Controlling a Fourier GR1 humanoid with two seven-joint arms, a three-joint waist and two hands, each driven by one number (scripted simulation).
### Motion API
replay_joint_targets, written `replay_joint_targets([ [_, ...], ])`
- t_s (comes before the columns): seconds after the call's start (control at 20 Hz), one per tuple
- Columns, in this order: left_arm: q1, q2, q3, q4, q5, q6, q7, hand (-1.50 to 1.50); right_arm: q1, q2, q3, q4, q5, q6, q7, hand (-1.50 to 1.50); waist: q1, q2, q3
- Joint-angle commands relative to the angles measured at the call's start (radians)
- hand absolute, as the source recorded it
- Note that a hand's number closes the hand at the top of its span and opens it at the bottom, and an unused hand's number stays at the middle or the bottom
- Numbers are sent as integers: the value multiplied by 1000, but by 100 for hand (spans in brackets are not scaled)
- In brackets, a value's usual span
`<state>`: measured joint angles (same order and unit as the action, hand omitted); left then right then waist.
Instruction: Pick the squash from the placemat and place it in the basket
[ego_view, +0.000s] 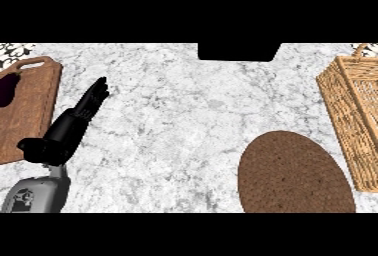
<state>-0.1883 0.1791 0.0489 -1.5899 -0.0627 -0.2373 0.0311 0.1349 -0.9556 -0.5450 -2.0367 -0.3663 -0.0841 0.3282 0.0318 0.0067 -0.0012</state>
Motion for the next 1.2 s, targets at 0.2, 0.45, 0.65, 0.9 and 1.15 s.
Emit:
replay_joint_targets([
  [0.2,59,-13,-6,-18,-32,22,-29,0,-276,-49,164,454,85,75,-131,150,-1,-1,1],
  [0.45,-84,-17,16,110,-34,30,-20,0,-292,34,198,565,169,137,-274,150,-28,-3,1],
  [0.65,-32,4,22,-14,-14,9,34,0,-405,43,183,798,219,148,-423,150,-20,-4,2],
  [0.9,70,17,29,-77,14,-34,6,0,-494,83,214,948,332,94,-568,150,-17,-5,2],
  [1.15,5,-9,16,-16,-16,3,11,0,-579,125,128,1110,262,59,-595,150,-18,-4,2],
])
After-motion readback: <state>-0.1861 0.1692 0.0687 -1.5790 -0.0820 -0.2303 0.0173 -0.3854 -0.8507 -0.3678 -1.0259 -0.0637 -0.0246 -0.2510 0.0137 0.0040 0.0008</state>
